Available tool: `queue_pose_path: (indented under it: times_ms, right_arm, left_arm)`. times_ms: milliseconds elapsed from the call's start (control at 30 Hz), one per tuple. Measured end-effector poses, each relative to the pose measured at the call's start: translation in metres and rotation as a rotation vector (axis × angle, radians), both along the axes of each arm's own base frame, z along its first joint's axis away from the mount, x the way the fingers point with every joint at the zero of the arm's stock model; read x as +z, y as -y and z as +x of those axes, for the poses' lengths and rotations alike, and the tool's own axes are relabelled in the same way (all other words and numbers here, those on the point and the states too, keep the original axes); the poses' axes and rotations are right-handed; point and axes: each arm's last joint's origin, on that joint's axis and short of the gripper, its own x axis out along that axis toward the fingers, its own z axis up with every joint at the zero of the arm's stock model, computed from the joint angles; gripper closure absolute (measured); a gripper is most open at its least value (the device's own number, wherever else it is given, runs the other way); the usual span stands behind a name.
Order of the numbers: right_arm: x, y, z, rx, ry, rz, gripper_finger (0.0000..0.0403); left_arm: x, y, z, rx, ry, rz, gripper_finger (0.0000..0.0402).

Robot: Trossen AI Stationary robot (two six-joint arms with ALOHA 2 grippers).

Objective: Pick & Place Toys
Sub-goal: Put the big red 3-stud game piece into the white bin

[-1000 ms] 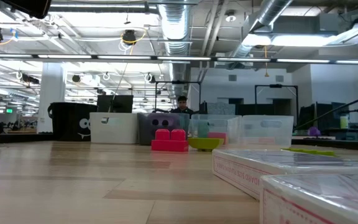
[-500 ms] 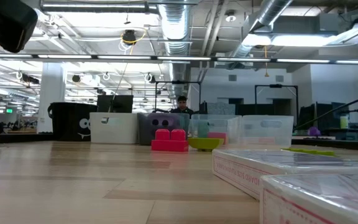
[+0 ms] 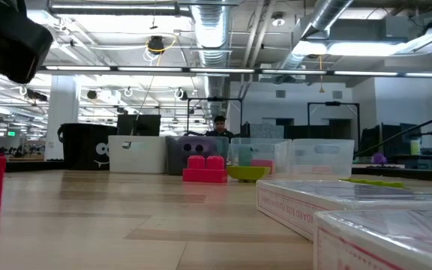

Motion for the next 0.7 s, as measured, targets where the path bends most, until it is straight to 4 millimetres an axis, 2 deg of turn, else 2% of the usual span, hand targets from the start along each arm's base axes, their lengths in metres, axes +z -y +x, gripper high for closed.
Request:
queue_pose_path:
  times_ms: [267, 700]
  right_arm:
    - [-0.001, 0.0, -0.001, -0.011, -0.008, 0.006, 0.0075]
    - [-0.001, 0.0, -0.001, -0.009, -0.01, 0.005, 0.0075]
  left_arm:
    - [-0.022, 0.014, 0.013, -0.035, 0.008, -0.087, 0.0102]
    - [-0.02, 0.018, 0.024, 0.002, 0.131, -0.125, 0.0109]
